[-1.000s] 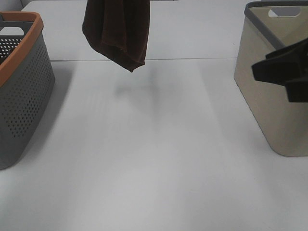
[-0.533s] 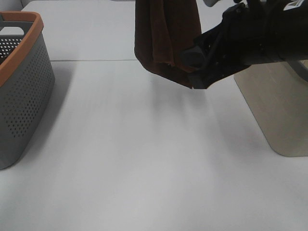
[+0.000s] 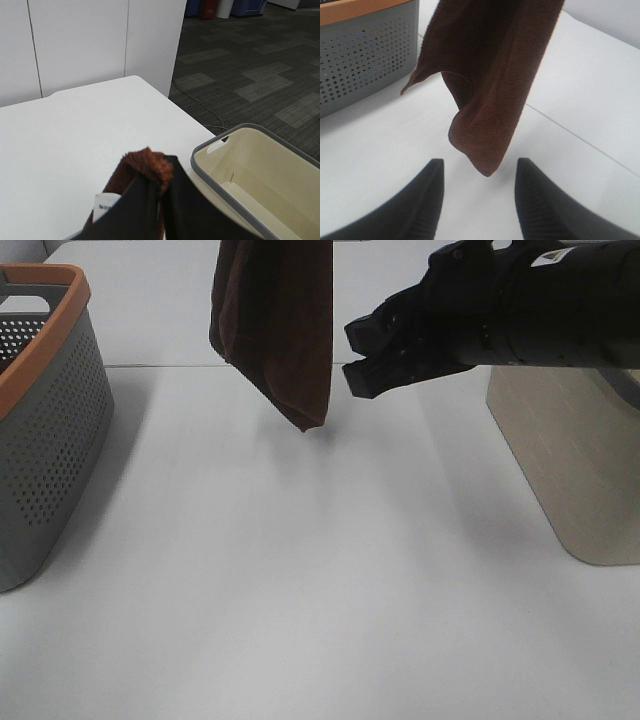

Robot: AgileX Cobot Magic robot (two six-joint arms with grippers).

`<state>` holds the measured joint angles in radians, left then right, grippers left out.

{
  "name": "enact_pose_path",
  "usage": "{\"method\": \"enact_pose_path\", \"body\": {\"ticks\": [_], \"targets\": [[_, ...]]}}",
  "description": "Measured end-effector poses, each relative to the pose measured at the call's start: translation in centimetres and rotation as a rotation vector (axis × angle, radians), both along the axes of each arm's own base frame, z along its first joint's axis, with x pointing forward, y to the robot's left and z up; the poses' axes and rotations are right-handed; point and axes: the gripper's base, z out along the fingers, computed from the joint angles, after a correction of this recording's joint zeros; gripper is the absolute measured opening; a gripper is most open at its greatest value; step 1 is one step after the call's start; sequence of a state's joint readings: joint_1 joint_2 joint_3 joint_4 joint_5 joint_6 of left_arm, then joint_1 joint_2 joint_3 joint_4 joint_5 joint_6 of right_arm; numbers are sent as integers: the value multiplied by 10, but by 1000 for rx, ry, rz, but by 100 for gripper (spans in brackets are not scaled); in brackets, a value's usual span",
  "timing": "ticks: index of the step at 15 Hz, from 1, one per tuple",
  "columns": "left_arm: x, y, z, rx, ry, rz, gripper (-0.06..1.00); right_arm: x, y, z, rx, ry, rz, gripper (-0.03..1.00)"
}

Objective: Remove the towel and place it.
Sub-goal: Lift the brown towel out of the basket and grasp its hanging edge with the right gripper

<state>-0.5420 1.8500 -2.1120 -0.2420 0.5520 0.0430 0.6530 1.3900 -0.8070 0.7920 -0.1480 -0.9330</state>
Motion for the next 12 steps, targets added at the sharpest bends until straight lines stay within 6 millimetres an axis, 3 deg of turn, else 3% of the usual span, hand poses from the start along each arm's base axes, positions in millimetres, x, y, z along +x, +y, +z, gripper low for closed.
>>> {"method": "enact_pose_path", "body": {"ticks": [4,6,9,12], "targets": [[0,0,0,-2,1,-1,2,-10,25,-5,-21,-75,51,44],[0,0,0,-6,5,-3,2,-8,27,-2,6,-103,23,44],[0,-1,0,-9,7,-4,2,-1,33,10,58,-123,4,44],[-1,-2,0,-30,19,-13,2,11,45,6,59,-111,0,44]]}}
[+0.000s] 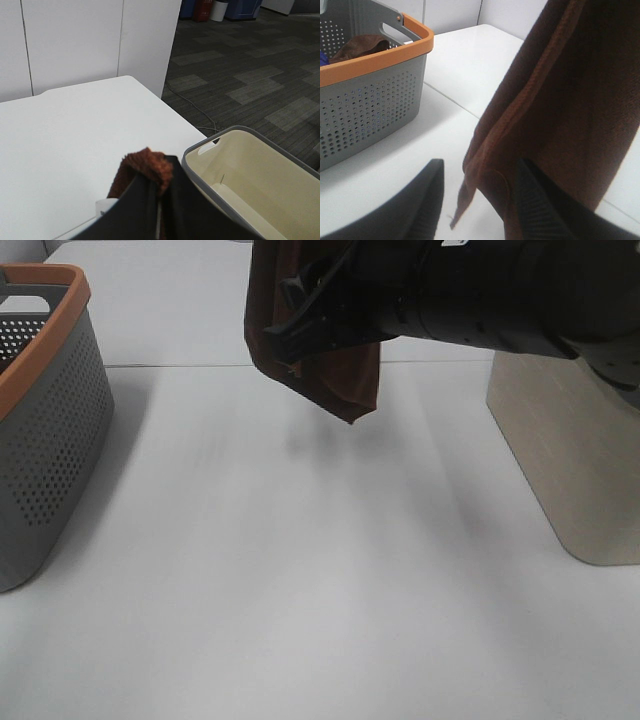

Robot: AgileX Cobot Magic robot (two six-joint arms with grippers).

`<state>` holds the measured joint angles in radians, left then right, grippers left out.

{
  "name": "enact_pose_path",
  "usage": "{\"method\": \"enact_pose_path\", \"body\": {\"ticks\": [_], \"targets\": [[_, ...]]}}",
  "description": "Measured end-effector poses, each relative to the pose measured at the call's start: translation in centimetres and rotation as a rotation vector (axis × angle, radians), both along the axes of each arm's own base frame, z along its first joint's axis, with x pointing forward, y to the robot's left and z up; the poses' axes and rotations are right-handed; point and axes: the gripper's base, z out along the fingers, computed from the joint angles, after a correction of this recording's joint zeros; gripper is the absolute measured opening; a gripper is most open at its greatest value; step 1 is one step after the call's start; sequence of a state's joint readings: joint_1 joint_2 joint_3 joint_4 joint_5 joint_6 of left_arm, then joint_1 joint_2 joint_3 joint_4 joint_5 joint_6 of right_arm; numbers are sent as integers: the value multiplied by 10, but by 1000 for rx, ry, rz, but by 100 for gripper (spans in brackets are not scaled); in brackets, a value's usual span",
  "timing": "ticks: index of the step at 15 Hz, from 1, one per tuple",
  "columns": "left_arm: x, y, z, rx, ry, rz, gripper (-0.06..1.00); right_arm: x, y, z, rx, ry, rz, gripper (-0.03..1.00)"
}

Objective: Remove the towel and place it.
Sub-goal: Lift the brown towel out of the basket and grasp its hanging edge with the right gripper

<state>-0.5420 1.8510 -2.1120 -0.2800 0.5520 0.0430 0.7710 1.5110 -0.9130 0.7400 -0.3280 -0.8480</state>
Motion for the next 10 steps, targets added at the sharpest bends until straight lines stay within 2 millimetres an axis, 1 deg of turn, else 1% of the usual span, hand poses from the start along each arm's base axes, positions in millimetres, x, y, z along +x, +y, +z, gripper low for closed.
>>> {"method": "enact_pose_path", "body": {"ticks": [5,10], "targets": [[0,0,0,-3,2,-1,2,7,9,-22,26,106,-15,44],[0,0,0,-3,2,-1,2,7,12,-21,38,100,3,45]]}}
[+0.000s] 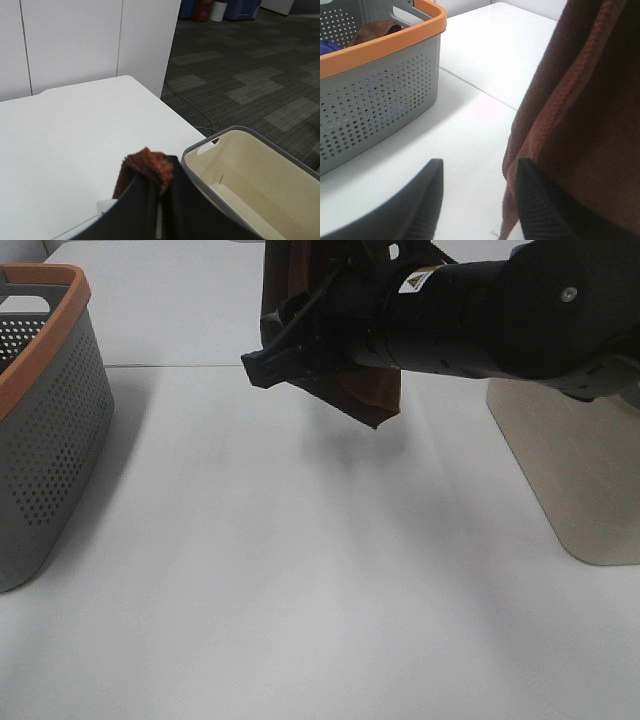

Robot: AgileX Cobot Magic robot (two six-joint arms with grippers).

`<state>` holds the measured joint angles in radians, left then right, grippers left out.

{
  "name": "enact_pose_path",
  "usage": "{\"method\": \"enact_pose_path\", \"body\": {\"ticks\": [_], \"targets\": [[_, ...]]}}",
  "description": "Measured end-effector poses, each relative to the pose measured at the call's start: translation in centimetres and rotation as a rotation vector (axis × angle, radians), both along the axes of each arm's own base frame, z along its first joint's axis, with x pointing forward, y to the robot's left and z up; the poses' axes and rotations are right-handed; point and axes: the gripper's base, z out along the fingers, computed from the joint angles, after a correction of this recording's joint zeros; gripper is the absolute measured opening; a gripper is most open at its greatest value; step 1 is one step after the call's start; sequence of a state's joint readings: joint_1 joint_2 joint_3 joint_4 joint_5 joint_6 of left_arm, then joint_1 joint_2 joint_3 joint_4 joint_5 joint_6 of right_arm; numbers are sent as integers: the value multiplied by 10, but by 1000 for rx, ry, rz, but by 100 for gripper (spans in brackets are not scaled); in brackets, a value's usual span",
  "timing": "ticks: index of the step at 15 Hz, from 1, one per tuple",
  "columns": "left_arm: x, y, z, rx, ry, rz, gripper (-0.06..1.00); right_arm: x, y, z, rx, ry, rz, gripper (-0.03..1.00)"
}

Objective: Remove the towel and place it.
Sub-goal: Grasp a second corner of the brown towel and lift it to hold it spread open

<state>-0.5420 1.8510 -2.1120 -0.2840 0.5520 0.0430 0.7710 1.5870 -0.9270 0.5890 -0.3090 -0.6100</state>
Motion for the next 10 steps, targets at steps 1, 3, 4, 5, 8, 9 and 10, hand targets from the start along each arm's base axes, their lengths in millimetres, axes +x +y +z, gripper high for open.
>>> {"method": "enact_pose_path", "body": {"ticks": [1,3,4,5,8,9,10], "targets": [[0,0,0,0,0,0,2,0,0,0,1,-5,-1,46],[0,0,0,0,0,0,2,0,0,1,2,-10,-3,47],[0,0,0,0,0,0,2,1,0,1,5,-16,-7,47],[0,0,0,0,0,0,2,3,1,-1,4,-22,-14,47],[-3,-5,0,1,0,-14,2,9,6,-13,-17,0,-16,47],[-5,-8,0,1,0,-21,2,11,8,-15,-16,4,-17,47],[-7,-10,0,3,-2,-28,2,12,10,-17,-17,10,-18,47]]}}
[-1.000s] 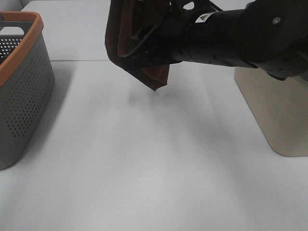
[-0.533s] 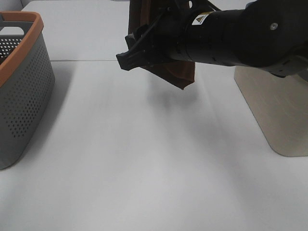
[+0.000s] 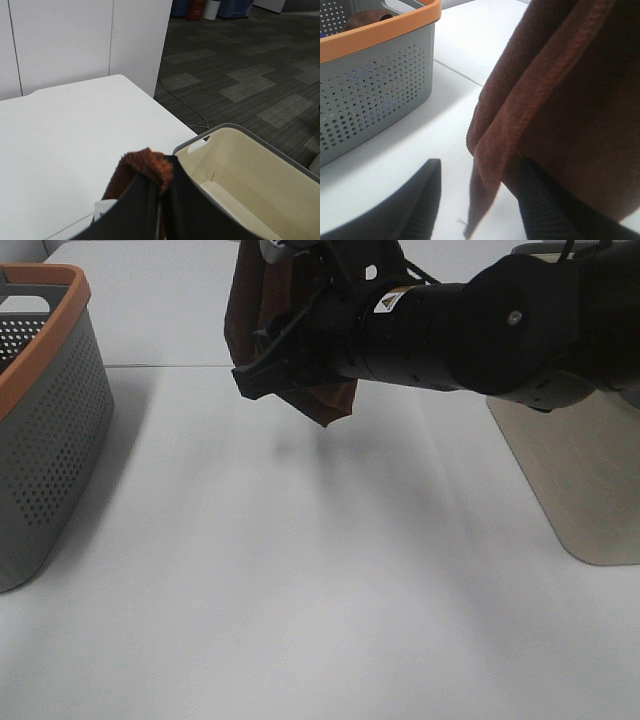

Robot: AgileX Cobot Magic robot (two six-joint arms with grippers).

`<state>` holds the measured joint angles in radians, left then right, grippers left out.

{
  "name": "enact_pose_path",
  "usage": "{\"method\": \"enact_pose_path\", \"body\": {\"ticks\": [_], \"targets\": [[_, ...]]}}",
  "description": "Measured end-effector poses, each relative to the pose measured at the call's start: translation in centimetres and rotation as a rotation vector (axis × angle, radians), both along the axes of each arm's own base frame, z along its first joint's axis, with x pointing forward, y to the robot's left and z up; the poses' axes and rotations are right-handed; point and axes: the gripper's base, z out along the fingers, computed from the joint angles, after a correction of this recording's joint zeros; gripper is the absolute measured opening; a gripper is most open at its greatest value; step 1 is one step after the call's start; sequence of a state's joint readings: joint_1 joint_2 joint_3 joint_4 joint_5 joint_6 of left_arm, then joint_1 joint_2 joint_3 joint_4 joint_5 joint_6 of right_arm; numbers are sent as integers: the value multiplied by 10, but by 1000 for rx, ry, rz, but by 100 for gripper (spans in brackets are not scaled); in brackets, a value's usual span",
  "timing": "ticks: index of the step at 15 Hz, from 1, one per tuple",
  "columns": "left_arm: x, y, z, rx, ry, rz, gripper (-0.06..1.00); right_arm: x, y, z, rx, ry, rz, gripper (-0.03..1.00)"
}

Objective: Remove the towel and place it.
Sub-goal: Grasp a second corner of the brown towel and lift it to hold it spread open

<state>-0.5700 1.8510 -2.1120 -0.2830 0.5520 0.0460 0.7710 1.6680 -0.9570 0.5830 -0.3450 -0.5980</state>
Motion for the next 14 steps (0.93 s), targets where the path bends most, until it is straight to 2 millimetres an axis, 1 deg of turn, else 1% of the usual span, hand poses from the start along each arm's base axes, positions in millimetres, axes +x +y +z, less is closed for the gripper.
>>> {"method": "enact_pose_path", "body": {"ticks": [4,5,6,9,10,13,14], "targets": [[-5,-7,2,4,-32,-19,2,3,2,-9,-1,15,-13,47],[-5,-8,2,4,-33,-20,2,4,2,-11,-5,16,-16,44],[-5,-8,2,4,-33,-20,2,4,3,-13,-7,19,-17,38],[-5,-8,2,4,-33,-20,2,5,2,-13,11,35,-34,13],[-5,-8,2,4,-32,-20,2,5,2,-14,20,44,-44,9],[-5,-8,2,9,-37,-22,2,5,1,-14,38,66,-71,5],[-5,-8,2,10,-37,-22,2,5,1,-14,35,66,-72,2]]}}
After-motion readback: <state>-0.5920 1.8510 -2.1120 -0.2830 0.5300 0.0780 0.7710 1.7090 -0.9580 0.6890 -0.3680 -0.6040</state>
